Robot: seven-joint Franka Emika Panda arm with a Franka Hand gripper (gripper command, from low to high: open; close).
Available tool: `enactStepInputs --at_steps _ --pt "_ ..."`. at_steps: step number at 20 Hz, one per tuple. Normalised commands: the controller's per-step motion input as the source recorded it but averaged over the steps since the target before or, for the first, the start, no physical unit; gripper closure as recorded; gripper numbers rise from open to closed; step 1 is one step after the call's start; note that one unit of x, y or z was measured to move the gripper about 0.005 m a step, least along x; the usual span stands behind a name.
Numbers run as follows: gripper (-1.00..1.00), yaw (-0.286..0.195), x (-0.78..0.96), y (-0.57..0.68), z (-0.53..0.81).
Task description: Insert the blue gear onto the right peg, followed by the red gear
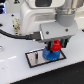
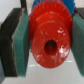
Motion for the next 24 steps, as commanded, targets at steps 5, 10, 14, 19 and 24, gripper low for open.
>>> enactStepInputs --at_steps 5,10,14,19,24 --pt "1.0 0.0 0.06 -0.14 0.01" --pt "1.0 0.0 0.08 -0.13 -0.1" --pt "1.0 0.0 0.13 -0.2 -0.14" --pt "1.0 0.0 0.1 -0.07 0.11" --pt "1.0 0.0 0.15 -0.13 0.23"
